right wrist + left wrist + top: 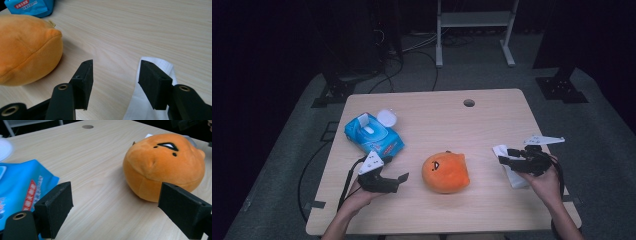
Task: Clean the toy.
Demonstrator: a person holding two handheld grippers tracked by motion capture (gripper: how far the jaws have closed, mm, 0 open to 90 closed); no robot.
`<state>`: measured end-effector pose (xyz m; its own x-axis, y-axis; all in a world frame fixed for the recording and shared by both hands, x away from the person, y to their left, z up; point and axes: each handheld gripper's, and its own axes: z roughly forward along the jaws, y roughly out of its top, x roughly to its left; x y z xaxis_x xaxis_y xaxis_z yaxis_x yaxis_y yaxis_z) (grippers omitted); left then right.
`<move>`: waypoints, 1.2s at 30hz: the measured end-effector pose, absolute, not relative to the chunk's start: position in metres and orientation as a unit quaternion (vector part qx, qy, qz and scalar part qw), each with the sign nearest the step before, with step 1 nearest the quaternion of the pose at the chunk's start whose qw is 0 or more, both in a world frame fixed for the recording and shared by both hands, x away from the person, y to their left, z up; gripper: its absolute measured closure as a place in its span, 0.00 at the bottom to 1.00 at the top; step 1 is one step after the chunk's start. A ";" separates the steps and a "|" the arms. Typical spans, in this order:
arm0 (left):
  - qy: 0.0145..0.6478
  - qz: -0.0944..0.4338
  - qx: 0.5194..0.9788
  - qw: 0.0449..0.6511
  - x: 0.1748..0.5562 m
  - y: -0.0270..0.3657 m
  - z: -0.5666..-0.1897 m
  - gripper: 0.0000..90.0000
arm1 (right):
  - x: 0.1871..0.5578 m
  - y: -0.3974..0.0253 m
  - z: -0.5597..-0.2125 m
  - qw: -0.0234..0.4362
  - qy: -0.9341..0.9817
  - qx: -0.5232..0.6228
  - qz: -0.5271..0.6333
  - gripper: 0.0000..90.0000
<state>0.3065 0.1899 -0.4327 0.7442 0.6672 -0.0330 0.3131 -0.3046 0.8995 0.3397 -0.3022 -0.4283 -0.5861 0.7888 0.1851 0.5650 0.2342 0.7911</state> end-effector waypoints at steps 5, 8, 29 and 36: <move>0.316 0.181 0.788 0.496 0.305 0.197 -0.434 0.12 | 0.334 -0.298 -0.431 0.125 0.779 0.430 0.439 0.48; 0.321 0.182 0.788 0.492 0.304 0.201 -0.436 0.12 | 0.330 -0.295 -0.432 0.122 0.780 0.426 0.441 0.48; 0.329 0.185 0.791 0.482 0.297 0.212 -0.446 0.12 | 0.309 -0.278 -0.430 0.113 0.796 0.399 0.441 0.46; 0.327 0.181 0.792 0.483 0.296 0.210 -0.448 0.12 | 0.303 -0.276 -0.430 0.111 0.799 0.395 0.441 0.46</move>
